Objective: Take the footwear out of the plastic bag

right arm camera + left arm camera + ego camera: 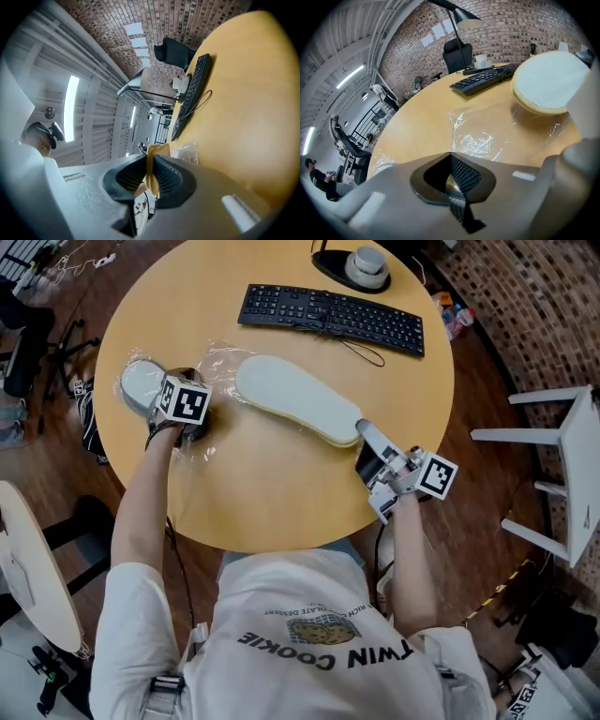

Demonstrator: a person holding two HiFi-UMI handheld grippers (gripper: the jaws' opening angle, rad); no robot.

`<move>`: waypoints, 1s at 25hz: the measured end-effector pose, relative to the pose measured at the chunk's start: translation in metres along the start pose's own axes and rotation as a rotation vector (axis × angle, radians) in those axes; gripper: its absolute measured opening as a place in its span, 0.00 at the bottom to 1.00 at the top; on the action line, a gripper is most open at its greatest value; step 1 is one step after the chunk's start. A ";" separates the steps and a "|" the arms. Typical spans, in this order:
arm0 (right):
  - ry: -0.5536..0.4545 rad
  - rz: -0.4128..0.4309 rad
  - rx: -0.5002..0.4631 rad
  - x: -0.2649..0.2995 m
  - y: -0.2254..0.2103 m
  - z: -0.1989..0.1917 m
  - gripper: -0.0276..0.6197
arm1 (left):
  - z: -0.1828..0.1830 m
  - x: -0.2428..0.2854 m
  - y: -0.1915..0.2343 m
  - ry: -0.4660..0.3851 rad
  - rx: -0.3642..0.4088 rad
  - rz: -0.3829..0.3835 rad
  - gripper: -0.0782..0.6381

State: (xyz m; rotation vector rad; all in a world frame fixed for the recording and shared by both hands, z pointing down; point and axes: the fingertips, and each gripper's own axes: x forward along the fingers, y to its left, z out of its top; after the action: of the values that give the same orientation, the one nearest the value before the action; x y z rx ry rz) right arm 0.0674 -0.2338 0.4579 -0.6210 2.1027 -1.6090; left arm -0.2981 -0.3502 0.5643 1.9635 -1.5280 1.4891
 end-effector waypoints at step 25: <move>0.092 -0.504 -0.288 0.035 -0.070 -0.015 0.17 | 0.001 -0.002 -0.002 -0.007 0.072 0.008 0.11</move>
State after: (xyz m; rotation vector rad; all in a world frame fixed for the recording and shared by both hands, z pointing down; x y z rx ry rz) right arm 0.0369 -0.2591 0.5269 -1.2797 2.4010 -1.6078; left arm -0.2963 -0.3492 0.5633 2.0064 -1.5068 1.5628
